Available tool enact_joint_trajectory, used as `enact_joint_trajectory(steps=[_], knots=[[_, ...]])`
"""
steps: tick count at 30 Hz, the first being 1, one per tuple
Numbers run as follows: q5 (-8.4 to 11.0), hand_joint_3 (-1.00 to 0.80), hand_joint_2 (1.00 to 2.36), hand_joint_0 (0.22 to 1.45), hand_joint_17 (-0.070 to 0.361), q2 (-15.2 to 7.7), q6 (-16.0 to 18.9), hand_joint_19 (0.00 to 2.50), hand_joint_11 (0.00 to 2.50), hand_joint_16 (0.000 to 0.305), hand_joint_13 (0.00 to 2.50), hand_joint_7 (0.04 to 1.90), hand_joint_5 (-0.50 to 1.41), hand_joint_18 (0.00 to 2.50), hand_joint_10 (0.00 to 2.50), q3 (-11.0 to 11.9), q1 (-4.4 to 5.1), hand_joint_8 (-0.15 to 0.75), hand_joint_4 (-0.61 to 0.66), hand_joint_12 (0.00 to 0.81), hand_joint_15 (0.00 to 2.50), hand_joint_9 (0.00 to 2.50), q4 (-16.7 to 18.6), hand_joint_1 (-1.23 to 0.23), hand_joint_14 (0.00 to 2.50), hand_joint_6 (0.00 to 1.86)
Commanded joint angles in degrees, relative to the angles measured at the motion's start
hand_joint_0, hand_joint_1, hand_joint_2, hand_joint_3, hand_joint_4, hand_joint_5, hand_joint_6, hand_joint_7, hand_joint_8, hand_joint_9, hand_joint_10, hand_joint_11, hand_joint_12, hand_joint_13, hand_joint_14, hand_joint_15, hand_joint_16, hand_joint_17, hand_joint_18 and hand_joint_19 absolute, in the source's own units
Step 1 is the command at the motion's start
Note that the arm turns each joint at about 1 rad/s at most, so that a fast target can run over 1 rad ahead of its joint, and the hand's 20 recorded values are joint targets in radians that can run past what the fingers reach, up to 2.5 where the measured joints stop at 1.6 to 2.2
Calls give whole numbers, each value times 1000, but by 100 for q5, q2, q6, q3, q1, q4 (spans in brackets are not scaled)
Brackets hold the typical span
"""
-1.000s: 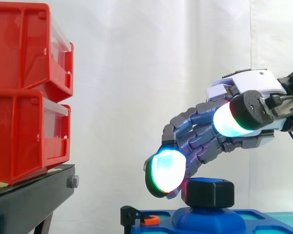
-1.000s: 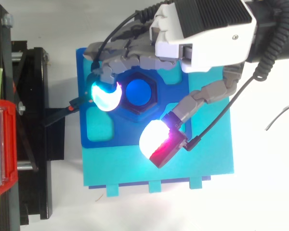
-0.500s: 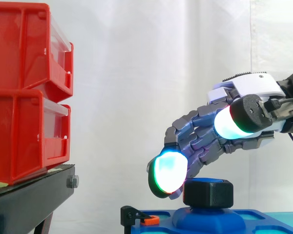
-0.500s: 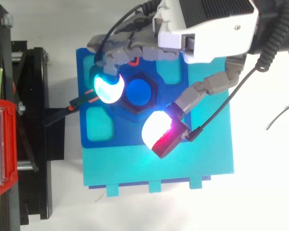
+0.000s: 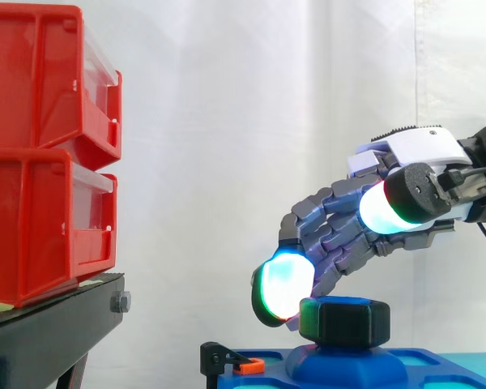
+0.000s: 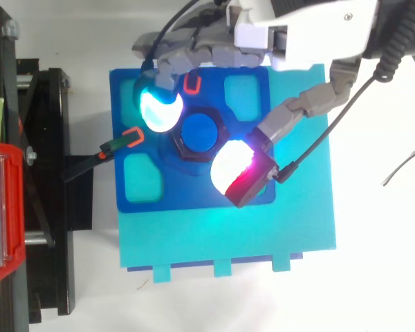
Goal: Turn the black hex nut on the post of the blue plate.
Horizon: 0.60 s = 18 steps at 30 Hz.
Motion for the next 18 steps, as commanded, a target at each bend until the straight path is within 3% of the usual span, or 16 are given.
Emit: enact_joint_trajectory(steps=[1,18], knots=[[-88,-500,1000,451,154,1,0,330,28,68,453,848,-249,359,0,0,-59,450,378,567,437,299,-7,-492,4,503],[-360,-500,1000,454,154,1,9,343,40,68,460,840,-250,369,0,0,-226,455,387,573,448,307,2,-491,4,504]])
